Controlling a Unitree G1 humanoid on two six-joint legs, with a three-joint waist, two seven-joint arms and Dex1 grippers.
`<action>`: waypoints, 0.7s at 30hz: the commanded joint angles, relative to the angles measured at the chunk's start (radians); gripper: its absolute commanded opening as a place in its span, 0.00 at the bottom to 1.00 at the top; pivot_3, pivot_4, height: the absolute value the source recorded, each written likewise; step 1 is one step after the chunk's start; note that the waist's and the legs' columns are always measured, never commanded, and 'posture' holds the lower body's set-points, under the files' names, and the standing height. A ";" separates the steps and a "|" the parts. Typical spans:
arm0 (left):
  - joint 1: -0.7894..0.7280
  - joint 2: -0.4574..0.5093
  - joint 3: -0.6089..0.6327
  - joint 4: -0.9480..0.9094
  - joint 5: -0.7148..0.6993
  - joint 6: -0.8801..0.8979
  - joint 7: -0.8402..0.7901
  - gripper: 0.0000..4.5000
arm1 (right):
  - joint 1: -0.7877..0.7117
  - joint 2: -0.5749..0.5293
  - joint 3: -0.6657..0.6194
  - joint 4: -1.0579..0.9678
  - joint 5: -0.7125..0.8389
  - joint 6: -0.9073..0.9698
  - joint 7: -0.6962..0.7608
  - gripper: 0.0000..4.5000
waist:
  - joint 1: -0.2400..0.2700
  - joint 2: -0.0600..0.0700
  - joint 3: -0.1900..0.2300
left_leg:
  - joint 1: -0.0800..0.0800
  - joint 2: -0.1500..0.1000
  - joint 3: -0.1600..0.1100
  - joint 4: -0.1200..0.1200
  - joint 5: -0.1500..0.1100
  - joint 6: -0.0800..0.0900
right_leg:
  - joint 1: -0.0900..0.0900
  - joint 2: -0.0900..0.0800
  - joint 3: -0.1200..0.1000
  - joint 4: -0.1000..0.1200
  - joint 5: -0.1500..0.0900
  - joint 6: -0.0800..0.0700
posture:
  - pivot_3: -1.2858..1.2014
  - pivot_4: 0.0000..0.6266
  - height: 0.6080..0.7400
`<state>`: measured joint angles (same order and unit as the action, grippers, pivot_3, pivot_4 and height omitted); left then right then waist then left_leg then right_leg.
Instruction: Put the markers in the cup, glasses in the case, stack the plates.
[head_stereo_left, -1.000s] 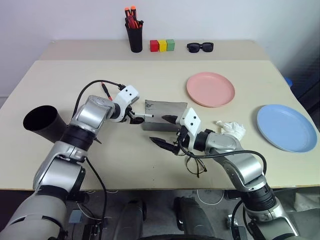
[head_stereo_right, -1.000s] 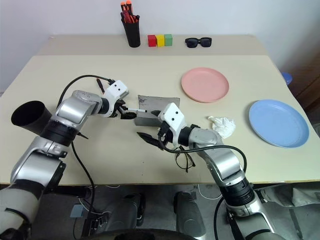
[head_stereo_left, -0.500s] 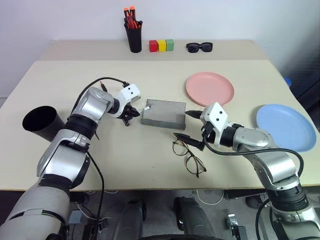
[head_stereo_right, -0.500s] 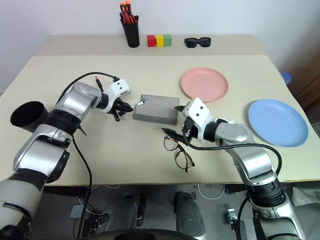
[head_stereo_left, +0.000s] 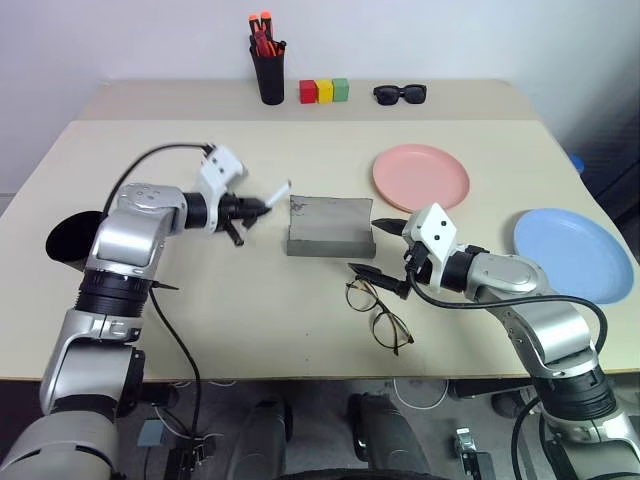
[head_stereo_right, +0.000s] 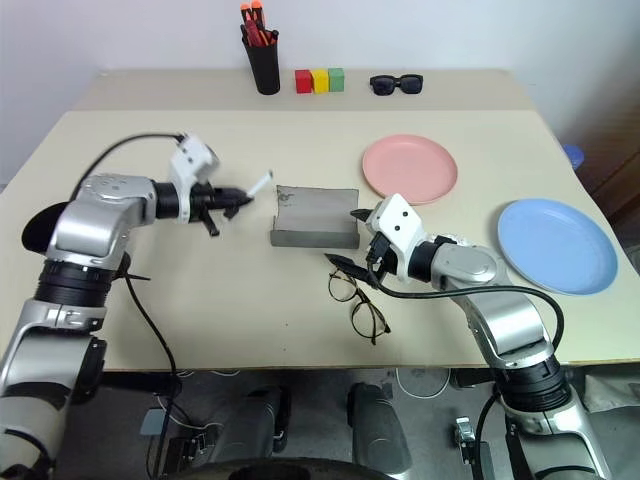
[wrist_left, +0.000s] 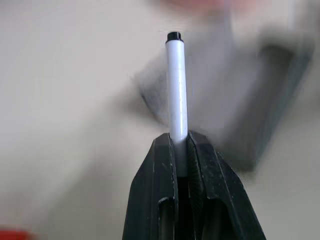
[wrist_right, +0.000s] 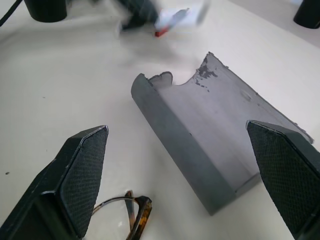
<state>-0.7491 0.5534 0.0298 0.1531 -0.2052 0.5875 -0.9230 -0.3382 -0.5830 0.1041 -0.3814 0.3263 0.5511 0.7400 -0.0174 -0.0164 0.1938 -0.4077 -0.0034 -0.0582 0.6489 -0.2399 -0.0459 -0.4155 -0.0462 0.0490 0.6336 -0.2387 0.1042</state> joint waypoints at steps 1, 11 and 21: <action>0.005 -0.084 0.190 -0.129 -0.070 -0.026 0.236 0.01 | -0.049 0.035 0.005 -0.004 -0.002 -0.033 -0.011 1.00 | 0.002 0.000 0.000 | 0.000 0.000 0.000 0.000 0.000 0.000 | 0.000 0.000 0.000 0.000 0.000 0.000 | 0.52 0.24 1.00; 0.132 -0.191 0.499 -0.558 0.024 -0.034 0.837 0.01 | -0.181 0.224 0.014 0.066 0.041 -0.072 -0.045 1.00 | 0.000 -0.001 0.000 | 0.001 0.000 0.000 -0.001 0.000 0.000 | -0.001 0.000 0.000 0.003 0.001 0.000 | 0.52 0.24 1.00; 0.432 -0.256 0.625 -0.759 0.065 -0.097 0.998 0.01 | -0.284 0.327 0.032 0.242 0.025 -0.179 -0.028 1.00 | 0.003 -0.002 -0.001 | 0.001 -0.001 0.000 0.000 0.000 -0.001 | 0.001 0.000 0.000 0.002 0.001 -0.001 | 0.52 0.24 1.00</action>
<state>-0.3257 0.3012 0.6410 -0.5516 -0.1465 0.5302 0.0586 -0.5975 -0.2648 0.1359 -0.1375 0.3543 0.4049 0.7059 -0.0141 -0.0187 0.1930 -0.4063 -0.0042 -0.0585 0.6486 -0.2394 -0.0470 -0.4148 -0.0461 0.0487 0.6350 -0.2380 0.1036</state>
